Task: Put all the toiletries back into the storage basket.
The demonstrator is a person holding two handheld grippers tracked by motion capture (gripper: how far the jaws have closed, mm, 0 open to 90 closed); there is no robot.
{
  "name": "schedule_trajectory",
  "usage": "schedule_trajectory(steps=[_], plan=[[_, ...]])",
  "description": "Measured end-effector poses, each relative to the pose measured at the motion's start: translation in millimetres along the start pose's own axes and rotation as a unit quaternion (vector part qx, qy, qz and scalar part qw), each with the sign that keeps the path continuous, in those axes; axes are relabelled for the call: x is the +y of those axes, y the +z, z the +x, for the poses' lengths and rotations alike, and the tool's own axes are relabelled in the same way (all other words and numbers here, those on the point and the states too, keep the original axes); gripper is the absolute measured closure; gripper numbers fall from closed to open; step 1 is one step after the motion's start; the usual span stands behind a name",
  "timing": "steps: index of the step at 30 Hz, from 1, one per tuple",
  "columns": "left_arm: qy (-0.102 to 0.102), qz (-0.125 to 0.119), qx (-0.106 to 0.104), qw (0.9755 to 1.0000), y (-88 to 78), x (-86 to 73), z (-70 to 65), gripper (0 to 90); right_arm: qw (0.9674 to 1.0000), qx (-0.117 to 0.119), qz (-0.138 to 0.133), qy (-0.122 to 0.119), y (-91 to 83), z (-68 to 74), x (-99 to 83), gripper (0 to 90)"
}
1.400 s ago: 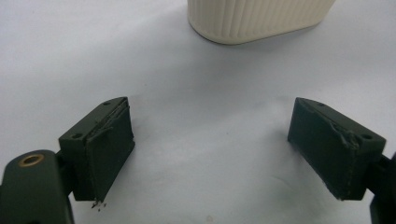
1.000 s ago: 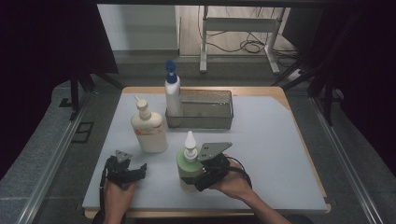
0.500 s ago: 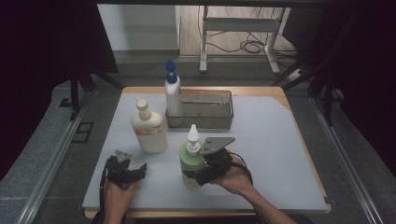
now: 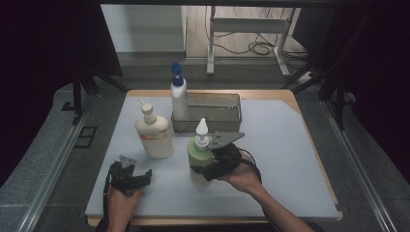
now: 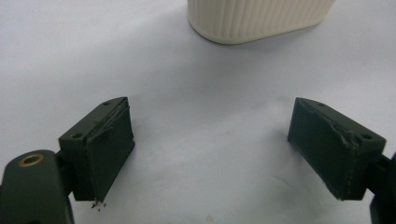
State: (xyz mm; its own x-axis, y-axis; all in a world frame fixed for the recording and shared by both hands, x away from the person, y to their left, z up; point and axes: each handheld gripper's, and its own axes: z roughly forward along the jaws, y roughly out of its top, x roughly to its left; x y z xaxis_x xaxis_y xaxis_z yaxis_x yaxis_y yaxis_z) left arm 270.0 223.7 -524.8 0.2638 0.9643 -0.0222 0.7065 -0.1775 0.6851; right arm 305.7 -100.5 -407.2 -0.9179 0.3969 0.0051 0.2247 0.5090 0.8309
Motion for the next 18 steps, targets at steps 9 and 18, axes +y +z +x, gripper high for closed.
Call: schedule_trajectory(steps=[9, 18], plan=[[0.000, 0.000, 0.000, 1.0000, 0.1, 0.0, -0.1, 13.7, 0.9997, -0.019, -0.006, 0.013, 1.4, -15.8, 9.2, 11.8], [-0.001, -0.002, 0.000, 1.0000, 0.2, -0.1, -0.1, 13.7, 0.9990, -0.034, -0.010, 0.026, 5.7, -30.9, 16.0, 11.8]])
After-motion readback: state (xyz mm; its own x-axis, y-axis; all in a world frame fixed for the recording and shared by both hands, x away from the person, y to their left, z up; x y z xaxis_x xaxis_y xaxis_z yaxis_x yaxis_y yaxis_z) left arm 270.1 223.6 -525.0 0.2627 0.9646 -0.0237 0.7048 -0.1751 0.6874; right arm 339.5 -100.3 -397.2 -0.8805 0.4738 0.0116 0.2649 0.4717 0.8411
